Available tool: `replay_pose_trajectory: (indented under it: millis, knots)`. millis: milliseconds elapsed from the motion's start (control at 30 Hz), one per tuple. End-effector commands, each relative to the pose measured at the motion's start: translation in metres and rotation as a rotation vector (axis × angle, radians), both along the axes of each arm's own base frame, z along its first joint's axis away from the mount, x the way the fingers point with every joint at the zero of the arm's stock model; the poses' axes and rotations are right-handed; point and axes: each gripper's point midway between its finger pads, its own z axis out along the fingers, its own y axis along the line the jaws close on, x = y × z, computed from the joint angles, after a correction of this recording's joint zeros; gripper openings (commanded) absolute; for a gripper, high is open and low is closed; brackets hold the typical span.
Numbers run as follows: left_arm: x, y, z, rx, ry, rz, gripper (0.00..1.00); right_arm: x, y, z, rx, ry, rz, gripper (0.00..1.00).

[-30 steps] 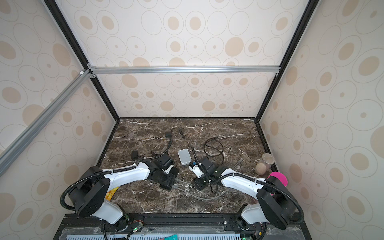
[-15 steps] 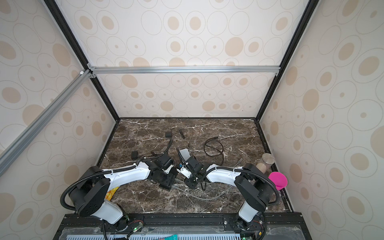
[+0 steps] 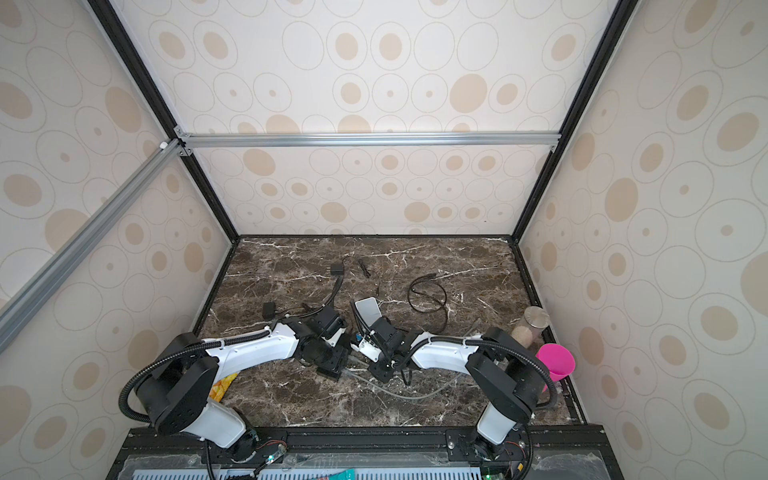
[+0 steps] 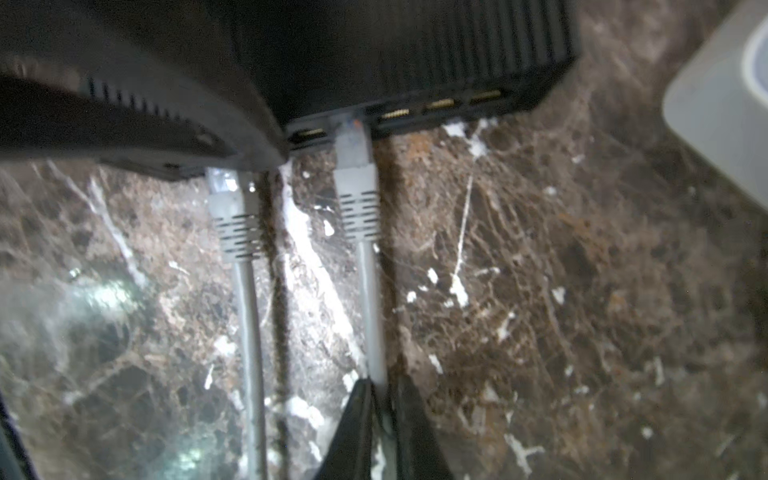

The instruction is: Insert the plug into the switch port

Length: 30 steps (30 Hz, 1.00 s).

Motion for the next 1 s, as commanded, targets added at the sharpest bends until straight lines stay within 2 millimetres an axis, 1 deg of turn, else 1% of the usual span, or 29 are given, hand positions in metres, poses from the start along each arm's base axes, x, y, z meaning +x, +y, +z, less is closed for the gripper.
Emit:
replay_pose_trajectory:
  millis: [0,233,333,400,433,467,500,533,667,733,833,900,967]
  knots:
    - [-0.002,0.016,-0.007,0.059,0.007,0.004,0.67,0.002,-0.003,-0.004,-0.037,-0.003,-0.015,0.04]
    - [0.000,0.022,-0.004,0.057,0.004,0.026,0.67,-0.003,-0.023,-0.002,-0.048,-0.046,-0.045,0.03]
    - [0.000,0.022,-0.005,0.055,0.008,0.027,0.67,-0.002,-0.033,-0.002,-0.058,-0.074,-0.073,0.01]
    - [0.000,0.022,-0.005,0.056,0.008,0.025,0.67,-0.003,-0.034,-0.002,-0.051,-0.077,-0.083,0.00]
    - [0.001,0.021,-0.004,0.053,0.008,0.021,0.67,-0.003,-0.034,-0.002,-0.053,-0.071,-0.080,0.02]
    - [0.001,0.020,-0.003,0.050,0.008,0.020,0.67,-0.003,-0.034,-0.001,-0.055,-0.067,-0.080,0.06]
    - [0.002,0.020,-0.003,0.047,0.007,0.018,0.67,-0.003,-0.033,-0.001,-0.059,-0.060,-0.079,0.15]
    - [0.001,0.019,-0.002,0.048,0.006,0.018,0.67,-0.003,-0.030,0.001,-0.055,-0.053,-0.075,0.22]
    - [0.004,0.019,0.001,0.051,0.002,0.014,0.67,-0.005,-0.019,0.018,0.000,-0.041,-0.058,0.33]
    - [0.006,0.019,0.002,0.053,0.000,0.018,0.67,-0.009,-0.014,0.030,0.047,-0.036,-0.040,0.34]
    - [0.007,0.017,0.002,0.047,-0.002,0.015,0.67,-0.021,-0.004,0.045,0.123,-0.011,-0.006,0.33]
    - [0.007,0.016,0.001,0.048,0.000,0.015,0.67,-0.027,0.000,0.048,0.142,0.000,0.008,0.33]
    - [0.008,0.015,0.001,0.045,0.000,0.015,0.67,-0.031,0.003,0.046,0.136,0.008,0.013,0.33]
